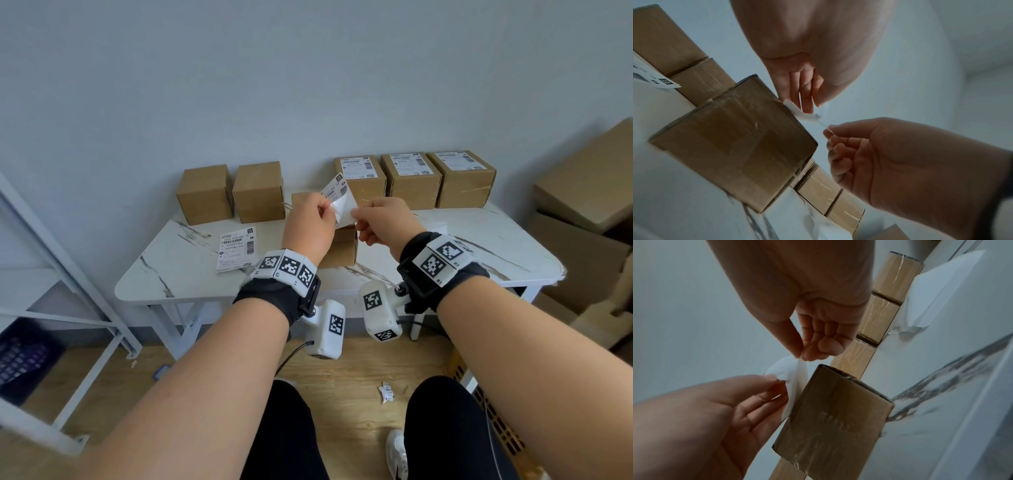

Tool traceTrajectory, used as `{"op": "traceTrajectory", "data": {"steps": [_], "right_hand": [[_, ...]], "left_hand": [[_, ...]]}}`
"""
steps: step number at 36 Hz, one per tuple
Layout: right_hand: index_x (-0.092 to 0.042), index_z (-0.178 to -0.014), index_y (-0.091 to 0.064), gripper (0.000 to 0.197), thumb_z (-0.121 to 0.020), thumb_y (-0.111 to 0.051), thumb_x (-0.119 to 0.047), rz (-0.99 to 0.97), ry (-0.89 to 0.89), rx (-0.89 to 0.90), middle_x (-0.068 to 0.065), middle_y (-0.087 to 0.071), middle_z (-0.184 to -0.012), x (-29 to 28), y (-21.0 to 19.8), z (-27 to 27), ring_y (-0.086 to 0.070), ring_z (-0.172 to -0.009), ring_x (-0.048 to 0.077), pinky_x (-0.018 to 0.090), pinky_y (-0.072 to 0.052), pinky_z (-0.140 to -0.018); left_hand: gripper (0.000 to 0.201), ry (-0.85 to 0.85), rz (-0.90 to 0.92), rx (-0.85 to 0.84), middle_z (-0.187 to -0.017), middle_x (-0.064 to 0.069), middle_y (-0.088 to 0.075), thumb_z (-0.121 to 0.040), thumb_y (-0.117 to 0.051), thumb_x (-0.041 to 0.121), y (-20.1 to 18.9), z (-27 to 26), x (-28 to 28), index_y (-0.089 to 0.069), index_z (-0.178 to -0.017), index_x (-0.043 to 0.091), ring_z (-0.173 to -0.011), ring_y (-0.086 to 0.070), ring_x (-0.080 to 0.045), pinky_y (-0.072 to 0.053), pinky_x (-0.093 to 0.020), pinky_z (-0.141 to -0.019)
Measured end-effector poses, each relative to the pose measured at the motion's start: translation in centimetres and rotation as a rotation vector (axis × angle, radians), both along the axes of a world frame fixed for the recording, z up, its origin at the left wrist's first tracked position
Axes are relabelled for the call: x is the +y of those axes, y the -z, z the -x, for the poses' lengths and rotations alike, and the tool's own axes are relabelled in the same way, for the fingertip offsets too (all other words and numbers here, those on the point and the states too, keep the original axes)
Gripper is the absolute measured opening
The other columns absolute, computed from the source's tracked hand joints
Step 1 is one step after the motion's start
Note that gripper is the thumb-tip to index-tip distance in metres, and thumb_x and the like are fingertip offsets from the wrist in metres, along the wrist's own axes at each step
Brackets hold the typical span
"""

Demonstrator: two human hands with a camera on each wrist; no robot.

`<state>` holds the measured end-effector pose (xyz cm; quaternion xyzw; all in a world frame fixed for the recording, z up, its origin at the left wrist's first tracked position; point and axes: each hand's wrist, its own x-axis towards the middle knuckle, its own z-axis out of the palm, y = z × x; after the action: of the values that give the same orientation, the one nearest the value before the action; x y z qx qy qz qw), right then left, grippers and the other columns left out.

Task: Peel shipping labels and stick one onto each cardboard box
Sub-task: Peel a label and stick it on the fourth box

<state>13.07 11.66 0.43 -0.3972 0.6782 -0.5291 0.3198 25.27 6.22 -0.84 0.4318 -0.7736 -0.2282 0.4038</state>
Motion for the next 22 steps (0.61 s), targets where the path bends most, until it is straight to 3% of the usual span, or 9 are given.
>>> {"op": "traceTrajectory", "data": {"steps": [8,15,18,20,22], "right_hand": [[-0.008,-0.077,-0.057,0.016,-0.093,-0.055,-0.006,0.054,0.126,-0.048,0.007,-0.056,-0.065,0.5,0.3,1.3,-0.051,-0.051,0.017,0.025,-0.044,-0.05],[-0.008,-0.076,-0.056,0.018,-0.093,-0.052,-0.006,0.025,0.241,-0.078,0.007,-0.055,-0.066,1.3,0.8,3.9,-0.052,-0.052,0.019,0.027,-0.044,-0.05],[-0.002,-0.097,-0.059,0.01,-0.093,-0.052,-0.008,-0.023,0.279,-0.102,0.008,-0.056,-0.068,1.8,0.9,4.9,-0.053,-0.05,0.02,0.028,-0.044,-0.048],[0.002,-0.124,-0.054,0.033,-0.093,-0.051,-0.009,-0.062,0.304,-0.128,0.007,-0.056,-0.068,2.1,1.1,5.7,-0.053,-0.05,0.02,0.028,-0.043,-0.046],[0.004,-0.13,-0.051,0.038,-0.094,-0.051,-0.01,-0.095,0.321,-0.147,0.007,-0.056,-0.068,2.4,1.3,6.3,-0.053,-0.051,0.02,0.028,-0.044,-0.047]], "left_hand": [[0.015,-0.072,0.118,0.078,-0.094,-0.002,-0.063,-0.096,-0.045,0.019,-0.5,0.7,0.6,-0.058,-0.098,0.011,-0.079,-0.056,-0.019,-0.047,-0.032,-0.07],[0.015,-0.117,0.132,0.124,-0.095,-0.003,-0.064,-0.096,-0.045,0.018,-1.1,2.3,0.4,-0.058,-0.097,0.011,-0.084,-0.058,-0.021,-0.044,-0.03,-0.069],[0.015,-0.129,0.101,0.129,-0.09,0.0,-0.063,-0.096,-0.045,0.02,-1.3,3.2,0.3,-0.058,-0.096,0.014,-0.082,-0.058,-0.022,-0.046,-0.031,-0.069],[0.015,-0.124,0.072,0.137,-0.086,0.003,-0.059,-0.096,-0.044,0.02,-1.3,3.6,0.3,-0.058,-0.097,0.013,-0.082,-0.058,-0.023,-0.048,-0.033,-0.071],[0.015,-0.132,0.055,0.147,-0.084,0.003,-0.057,-0.096,-0.044,0.019,-1.4,4.0,0.2,-0.057,-0.097,0.013,-0.083,-0.059,-0.025,-0.048,-0.034,-0.072]]}}
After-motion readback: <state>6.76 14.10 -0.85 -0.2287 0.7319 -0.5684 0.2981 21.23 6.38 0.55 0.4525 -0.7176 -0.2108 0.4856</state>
